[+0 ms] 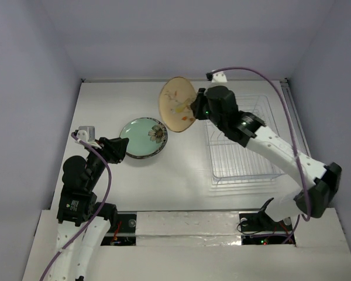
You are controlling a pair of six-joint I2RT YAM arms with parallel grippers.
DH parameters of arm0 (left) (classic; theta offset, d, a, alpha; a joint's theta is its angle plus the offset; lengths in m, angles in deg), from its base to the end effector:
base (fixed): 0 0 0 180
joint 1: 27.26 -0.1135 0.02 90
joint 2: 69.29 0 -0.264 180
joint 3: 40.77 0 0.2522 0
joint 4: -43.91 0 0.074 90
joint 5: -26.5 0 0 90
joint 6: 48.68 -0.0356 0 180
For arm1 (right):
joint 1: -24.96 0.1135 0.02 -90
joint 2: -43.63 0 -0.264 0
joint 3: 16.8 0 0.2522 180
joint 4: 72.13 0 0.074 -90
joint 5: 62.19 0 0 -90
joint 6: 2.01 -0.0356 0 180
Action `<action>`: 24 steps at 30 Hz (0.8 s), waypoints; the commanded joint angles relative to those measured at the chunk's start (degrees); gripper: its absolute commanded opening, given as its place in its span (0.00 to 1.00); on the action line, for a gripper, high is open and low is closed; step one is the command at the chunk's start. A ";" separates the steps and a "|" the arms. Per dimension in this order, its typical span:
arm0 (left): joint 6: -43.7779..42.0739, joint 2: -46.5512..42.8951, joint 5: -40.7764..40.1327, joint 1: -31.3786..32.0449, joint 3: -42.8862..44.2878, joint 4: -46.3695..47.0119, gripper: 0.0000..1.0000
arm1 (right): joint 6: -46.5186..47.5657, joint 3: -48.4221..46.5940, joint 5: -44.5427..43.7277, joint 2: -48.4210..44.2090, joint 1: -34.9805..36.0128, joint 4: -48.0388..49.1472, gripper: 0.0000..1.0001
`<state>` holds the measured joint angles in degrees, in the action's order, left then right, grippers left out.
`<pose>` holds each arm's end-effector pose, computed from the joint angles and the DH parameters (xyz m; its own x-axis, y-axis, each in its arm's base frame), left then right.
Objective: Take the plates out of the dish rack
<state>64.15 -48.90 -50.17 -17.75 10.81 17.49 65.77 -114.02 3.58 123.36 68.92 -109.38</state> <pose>0.0939 -0.0240 0.3451 -0.0747 -0.3703 -0.9259 0.3888 0.8442 -0.3690 0.2359 0.2072 0.4131 -0.3595 0.1324 -0.9237 -0.2366 0.9446 0.2275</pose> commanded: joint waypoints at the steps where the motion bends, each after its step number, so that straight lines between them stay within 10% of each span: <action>1: 0.02 0.19 0.48 -0.38 -0.38 2.65 0.32 | -10.98 1.02 11.91 5.51 1.39 22.31 0.00; 24: -0.07 0.01 0.39 -0.38 -0.30 2.65 0.32 | -37.37 5.33 28.54 30.14 3.50 46.86 0.01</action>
<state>64.13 -48.90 -50.20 -17.75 10.81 17.46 32.74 -106.27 29.15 154.83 71.33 -75.59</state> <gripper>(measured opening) 0.317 0.199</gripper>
